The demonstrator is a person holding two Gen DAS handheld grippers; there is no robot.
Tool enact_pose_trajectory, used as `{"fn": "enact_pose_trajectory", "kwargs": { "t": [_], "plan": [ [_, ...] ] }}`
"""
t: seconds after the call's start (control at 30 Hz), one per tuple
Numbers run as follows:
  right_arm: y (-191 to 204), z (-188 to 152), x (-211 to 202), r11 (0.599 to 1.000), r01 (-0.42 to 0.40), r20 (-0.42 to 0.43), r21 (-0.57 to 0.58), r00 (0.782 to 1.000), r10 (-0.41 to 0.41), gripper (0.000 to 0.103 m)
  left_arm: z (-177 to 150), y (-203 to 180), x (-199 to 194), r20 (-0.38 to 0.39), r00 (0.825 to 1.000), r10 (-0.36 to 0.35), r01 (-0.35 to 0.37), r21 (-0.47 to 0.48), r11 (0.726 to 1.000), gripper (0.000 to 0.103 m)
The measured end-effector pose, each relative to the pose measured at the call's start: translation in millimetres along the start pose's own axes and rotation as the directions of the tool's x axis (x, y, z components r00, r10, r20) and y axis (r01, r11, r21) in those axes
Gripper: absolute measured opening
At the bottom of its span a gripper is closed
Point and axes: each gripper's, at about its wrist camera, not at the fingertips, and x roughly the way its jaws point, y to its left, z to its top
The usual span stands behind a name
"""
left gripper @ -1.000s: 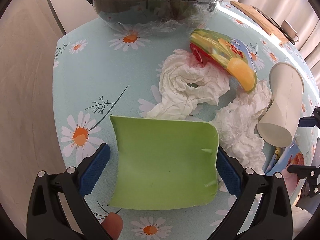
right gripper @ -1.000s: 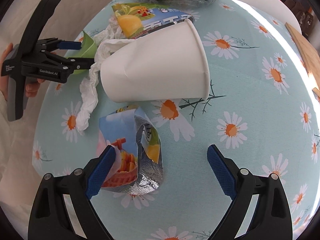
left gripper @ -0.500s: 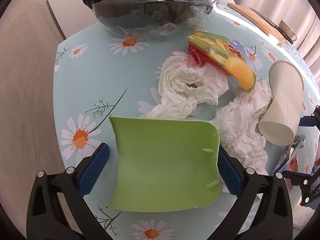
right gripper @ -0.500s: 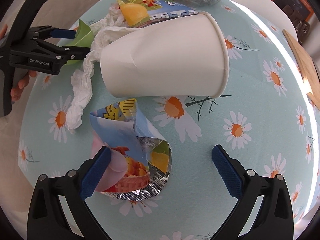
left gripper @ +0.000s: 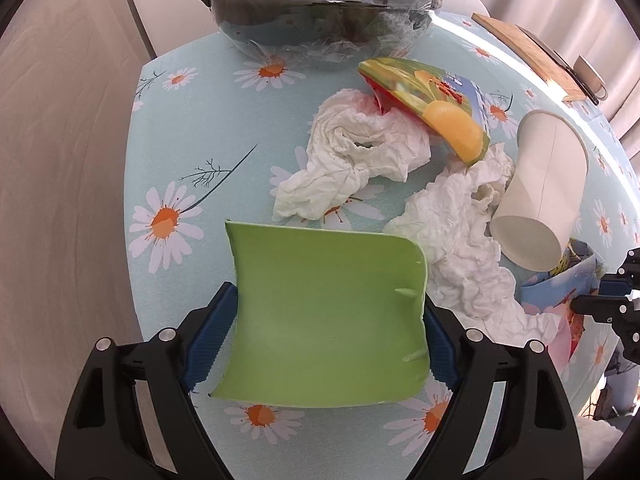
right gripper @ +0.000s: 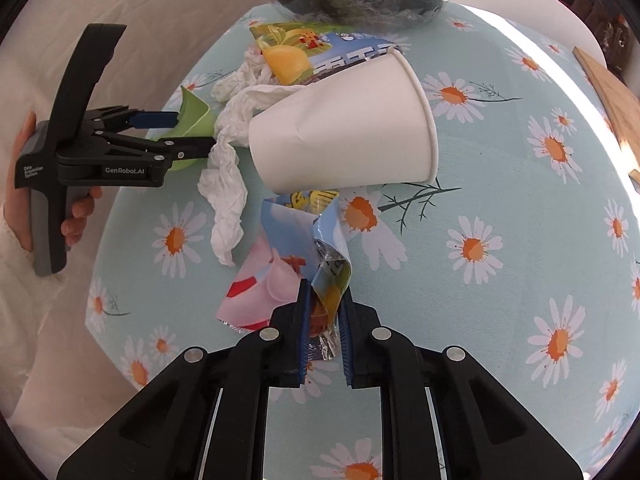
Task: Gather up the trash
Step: 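Grasp the green plastic scrap with the left tool while the right tool grasps the snack wrapper, then lift the green scrap and snack wrapper and carry both over the black bin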
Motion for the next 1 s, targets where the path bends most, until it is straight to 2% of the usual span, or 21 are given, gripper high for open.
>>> {"fn": "enact_pose_trajectory", "kwargs": {
  "t": [0.13,0.23,0.47,0.63,0.87,1.0],
  "plan": [
    [-8.6,-4.1,-13.8,1.0,0.012,0.014,-0.02,1.0,-0.011,0.009,-8.2,0.5,-15.6,0.01,1.0,0.015,-0.014,-0.062,0.998,0.083],
    [-20.0,-4.0,-25.8,1.0,-0.013,0.022,-0.024,1.0,0.014,0.009,-11.2,-2.3,-26.4,0.016,0.999,0.033,-0.031,-0.097,0.995,0.083],
    [-48.3,5.9,-56.2,0.998,-0.053,0.062,-0.037,0.997,0.056,0.009,-16.7,-10.0,-57.2,0.042,0.994,0.101,-0.092,-0.18,0.979,0.083],
    [-66.6,12.0,-72.3,0.997,-0.052,0.095,-0.065,0.994,0.058,0.009,-17.6,-21.4,-79.2,0.06,0.987,0.147,-0.13,-0.227,0.965,0.083],
    [-95.3,17.9,-96.0,0.993,-0.049,0.15,-0.111,0.987,0.065,0.009,-16.3,-40.6,-107.7,0.098,0.978,0.183,-0.145,-0.304,0.942,0.083],
    [-112.5,22.0,-106.2,0.991,-0.043,0.171,-0.126,0.983,0.064,0.009,-15.7,-50.0,-122.3,0.142,0.973,0.184,-0.124,-0.355,0.927,0.083]
  ]
}}
